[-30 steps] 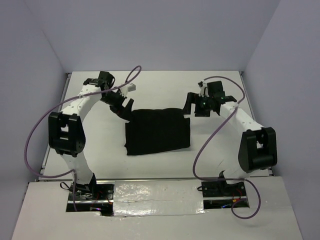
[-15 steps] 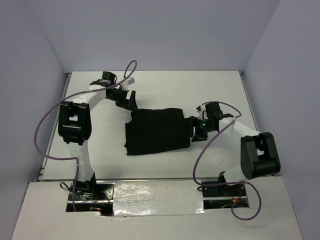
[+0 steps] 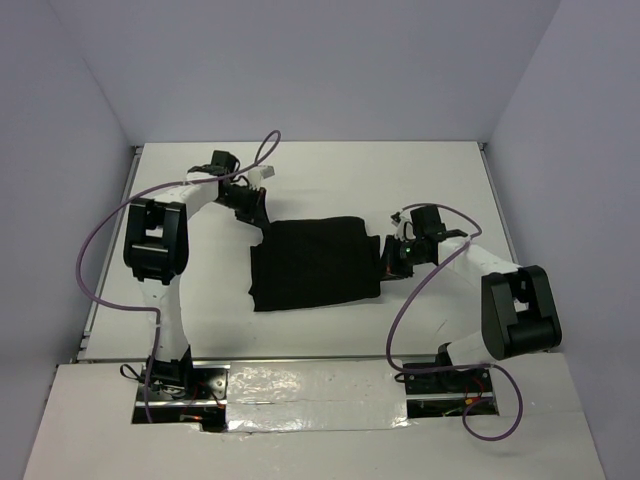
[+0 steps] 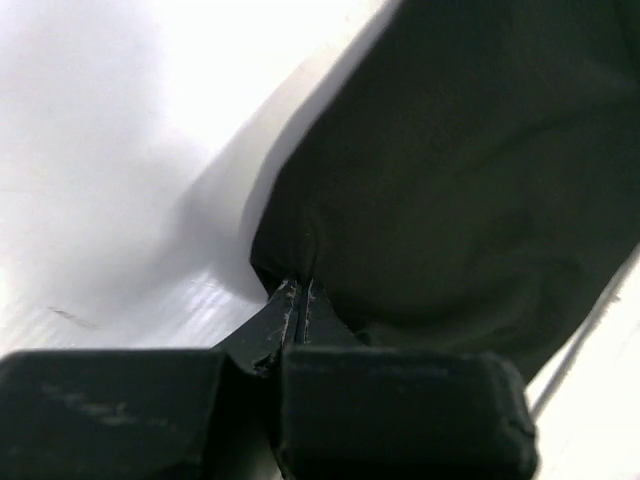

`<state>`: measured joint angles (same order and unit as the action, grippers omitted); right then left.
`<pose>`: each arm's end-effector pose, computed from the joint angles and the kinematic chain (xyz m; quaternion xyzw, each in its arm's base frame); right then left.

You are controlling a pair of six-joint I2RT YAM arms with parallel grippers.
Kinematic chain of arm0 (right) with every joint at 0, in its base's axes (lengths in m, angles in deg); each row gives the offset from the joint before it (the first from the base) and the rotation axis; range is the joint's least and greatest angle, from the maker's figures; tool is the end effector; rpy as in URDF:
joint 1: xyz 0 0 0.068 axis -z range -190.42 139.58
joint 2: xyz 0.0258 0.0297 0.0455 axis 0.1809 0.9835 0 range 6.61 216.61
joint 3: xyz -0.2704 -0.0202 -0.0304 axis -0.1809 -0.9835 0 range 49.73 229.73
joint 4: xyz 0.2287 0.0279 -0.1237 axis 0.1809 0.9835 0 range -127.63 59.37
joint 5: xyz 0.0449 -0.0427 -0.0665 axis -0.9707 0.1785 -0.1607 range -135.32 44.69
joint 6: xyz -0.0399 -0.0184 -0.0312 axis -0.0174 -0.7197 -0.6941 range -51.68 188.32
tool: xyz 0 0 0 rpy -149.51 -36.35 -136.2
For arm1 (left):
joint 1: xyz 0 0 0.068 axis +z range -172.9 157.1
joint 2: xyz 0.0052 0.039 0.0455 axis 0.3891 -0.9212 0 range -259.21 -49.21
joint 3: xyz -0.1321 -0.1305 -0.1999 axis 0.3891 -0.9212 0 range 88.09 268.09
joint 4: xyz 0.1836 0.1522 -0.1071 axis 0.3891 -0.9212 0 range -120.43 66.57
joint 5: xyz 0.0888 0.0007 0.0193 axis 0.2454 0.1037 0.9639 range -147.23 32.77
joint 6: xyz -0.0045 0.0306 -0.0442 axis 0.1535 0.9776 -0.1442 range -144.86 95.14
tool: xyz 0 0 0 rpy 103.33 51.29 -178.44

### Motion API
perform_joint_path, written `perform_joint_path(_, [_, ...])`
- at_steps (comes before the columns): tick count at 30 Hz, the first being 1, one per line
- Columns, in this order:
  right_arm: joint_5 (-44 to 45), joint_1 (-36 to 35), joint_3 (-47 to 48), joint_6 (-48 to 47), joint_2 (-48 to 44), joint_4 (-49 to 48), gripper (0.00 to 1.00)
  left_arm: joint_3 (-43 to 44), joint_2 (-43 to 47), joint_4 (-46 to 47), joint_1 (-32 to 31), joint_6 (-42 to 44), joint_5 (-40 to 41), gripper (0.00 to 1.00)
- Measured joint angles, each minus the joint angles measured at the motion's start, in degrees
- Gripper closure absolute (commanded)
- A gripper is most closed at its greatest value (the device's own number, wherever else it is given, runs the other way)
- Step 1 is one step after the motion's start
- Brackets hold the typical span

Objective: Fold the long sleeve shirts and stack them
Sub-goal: Fold the shirt

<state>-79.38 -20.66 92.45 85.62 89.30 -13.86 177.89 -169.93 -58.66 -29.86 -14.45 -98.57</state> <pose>0.2509 0.0656 0.1712 -0.0090 0.9335 0.3288 0.1430 0.4304 -0.0763 0.1739 0.2104 0.8939 -0.3394 0.2037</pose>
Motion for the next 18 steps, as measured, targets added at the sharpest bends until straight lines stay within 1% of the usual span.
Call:
perform_joint_path(6, [-0.24,-0.02,-2.08,0.63,0.37,-1.25,1.0,3.19,-0.2,1.46,0.0,-0.31,3.74,1.0])
perform_joint_path(11, [-0.94,-1.09,-2.67,2.97,1.77,-4.33,1.0,7.65,-2.14,2.43,-0.46,-0.07,5.62,1.0])
perform_joint_path(12, [-1.07,-1.62,-2.67,3.56,1.99,-5.14,0.98,8.44,-2.73,2.54,-0.59,0.0,5.99,1.0])
perform_joint_path(13, [-1.27,-2.1,-2.67,4.42,2.21,-5.97,0.94,9.29,-3.26,2.56,-0.72,0.02,6.4,1.0])
perform_joint_path(14, [-1.53,-2.49,-2.64,5.38,2.47,-6.91,0.89,10.08,-3.8,2.6,-0.76,0.09,6.78,0.97])
perform_joint_path(15, [-1.84,-2.73,-2.58,6.25,2.8,-7.91,0.7,10.84,-4.31,2.54,-0.81,0.15,7.08,0.92])
perform_joint_path(16, [-2.21,-2.78,-2.45,7.34,3.15,-8.72,0.59,12.52,-5.31,1.97,-0.81,0.33,7.39,0.85])
perform_joint_path(17, [-2.54,-2.91,-2.21,8.09,3.67,-9.55,0.52,14.51,-6.45,1.51,-0.81,0.5,7.72,0.64])
perform_joint_path(18, [-2.73,-2.91,-1.73,8.55,4.11,-9.9,0.4,16.48,-7.61,1.05,-0.81,1.31,7.98,0.54])
